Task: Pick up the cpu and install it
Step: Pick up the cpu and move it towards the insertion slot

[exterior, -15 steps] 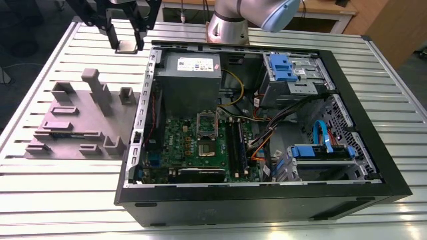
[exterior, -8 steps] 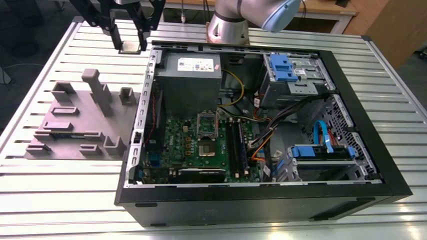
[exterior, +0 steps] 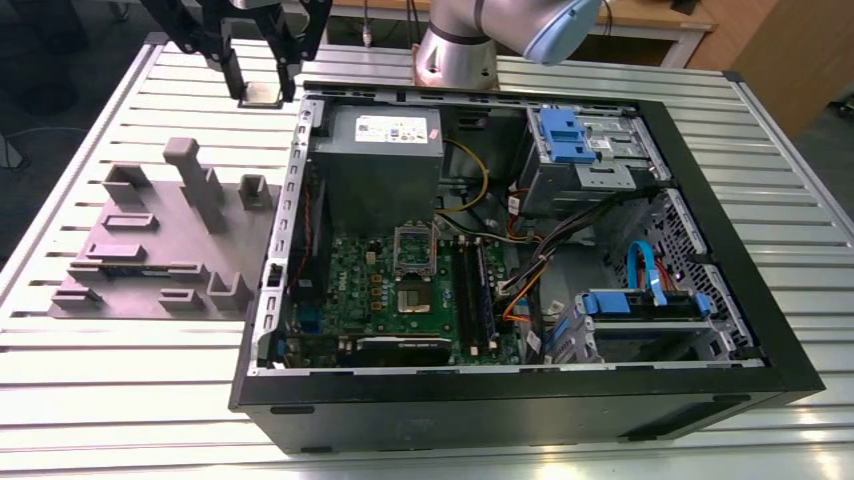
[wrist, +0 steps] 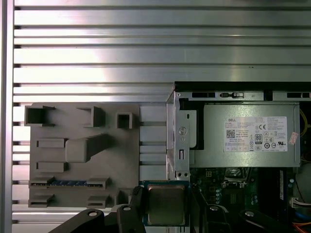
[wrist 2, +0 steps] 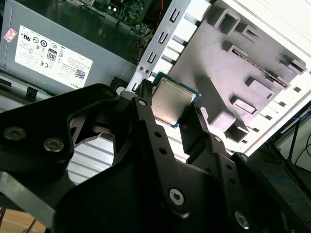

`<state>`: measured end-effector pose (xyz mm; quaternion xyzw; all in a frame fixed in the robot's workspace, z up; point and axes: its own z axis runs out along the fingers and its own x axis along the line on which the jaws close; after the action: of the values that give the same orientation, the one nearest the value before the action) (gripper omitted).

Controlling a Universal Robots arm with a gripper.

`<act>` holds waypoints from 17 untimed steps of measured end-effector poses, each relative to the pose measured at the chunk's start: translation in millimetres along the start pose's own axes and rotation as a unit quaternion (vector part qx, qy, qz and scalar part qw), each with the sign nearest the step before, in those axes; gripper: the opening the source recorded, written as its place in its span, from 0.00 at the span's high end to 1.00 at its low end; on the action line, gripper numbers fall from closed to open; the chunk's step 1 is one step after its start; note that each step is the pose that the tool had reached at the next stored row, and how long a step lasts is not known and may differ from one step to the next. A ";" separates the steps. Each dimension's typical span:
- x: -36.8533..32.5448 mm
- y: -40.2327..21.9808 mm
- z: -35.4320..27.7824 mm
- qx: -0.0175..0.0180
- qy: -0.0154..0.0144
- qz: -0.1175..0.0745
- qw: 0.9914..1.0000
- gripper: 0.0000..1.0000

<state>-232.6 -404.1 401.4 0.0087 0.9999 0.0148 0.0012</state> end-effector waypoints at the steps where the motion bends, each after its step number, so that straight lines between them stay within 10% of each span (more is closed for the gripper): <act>1: 0.0 0.0 0.0 0.000 0.000 0.000 1.000 0.53; 17: -1.1 -14.9 -0.4 0.000 0.000 0.000 1.000 0.53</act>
<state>-231.8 -419.1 401.3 0.0087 0.9999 0.0147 0.0011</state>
